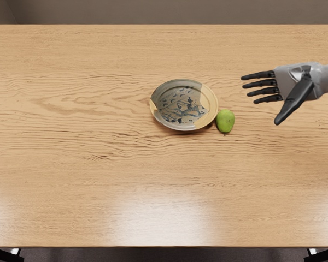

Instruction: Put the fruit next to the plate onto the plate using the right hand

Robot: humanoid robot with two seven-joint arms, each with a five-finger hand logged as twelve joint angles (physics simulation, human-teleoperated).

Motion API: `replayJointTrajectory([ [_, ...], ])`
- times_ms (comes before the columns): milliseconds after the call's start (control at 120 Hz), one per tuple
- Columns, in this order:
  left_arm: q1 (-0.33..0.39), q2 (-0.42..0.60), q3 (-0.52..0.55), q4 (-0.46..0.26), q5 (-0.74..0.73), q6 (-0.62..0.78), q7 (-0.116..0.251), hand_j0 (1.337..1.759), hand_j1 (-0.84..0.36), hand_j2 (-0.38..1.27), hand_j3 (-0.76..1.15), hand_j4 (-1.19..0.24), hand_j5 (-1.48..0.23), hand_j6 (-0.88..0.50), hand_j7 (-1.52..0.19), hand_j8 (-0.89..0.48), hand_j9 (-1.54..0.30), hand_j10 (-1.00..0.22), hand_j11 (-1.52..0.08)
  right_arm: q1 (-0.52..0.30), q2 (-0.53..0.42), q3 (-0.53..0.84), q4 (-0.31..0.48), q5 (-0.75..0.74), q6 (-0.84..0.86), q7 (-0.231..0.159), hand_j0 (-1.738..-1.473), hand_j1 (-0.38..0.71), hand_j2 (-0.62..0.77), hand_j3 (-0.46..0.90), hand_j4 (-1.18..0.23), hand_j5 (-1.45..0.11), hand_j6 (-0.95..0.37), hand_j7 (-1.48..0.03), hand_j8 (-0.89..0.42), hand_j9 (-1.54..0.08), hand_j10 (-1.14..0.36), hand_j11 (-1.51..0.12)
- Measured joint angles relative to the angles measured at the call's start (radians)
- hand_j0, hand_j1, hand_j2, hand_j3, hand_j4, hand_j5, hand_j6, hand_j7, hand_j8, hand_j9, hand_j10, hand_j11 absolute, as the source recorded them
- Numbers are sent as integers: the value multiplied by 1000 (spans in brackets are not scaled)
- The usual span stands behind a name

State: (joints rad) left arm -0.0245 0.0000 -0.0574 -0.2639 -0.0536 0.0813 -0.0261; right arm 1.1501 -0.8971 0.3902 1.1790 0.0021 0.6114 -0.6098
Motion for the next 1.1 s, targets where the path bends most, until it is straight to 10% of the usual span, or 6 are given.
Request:
replayJointTrajectory([
  [242, 0, 0, 0, 0, 0, 0, 0, 1658, 349, 0, 0, 0, 0, 0, 0, 0, 0, 0, 0, 106, 124, -146, -4, -116, -12, -1, -1658, -323, -4, 0, -23, -29, -23, -29, -22, -29, -26, -11],
  [450, 0, 0, 0, 0, 0, 0, 0, 1658, 349, 0, 0, 0, 0, 0, 0, 0, 0, 0, 0, 326, 260, -505, 5, -177, -470, -1, -1658, -323, -5, 0, -23, -28, -24, -28, -23, -28, -24, -22],
  [850, 0, 0, 0, 0, 0, 0, 0, 1658, 349, 0, 0, 0, 0, 0, 0, 0, 0, 0, 0, 408, 418, -737, 228, -187, -1129, -1, -1658, -323, -4, 0, -24, -29, -24, -29, -24, -29, -24, -28],
  [1100, 0, 0, 0, 0, 0, 0, 0, 1658, 349, 0, 0, 0, 0, 0, 0, 0, 0, 0, 0, 368, 440, -740, 200, -193, -1207, -1, -1658, -241, -18, 0, -91, -118, -92, -118, -92, -118, -91, -117],
])
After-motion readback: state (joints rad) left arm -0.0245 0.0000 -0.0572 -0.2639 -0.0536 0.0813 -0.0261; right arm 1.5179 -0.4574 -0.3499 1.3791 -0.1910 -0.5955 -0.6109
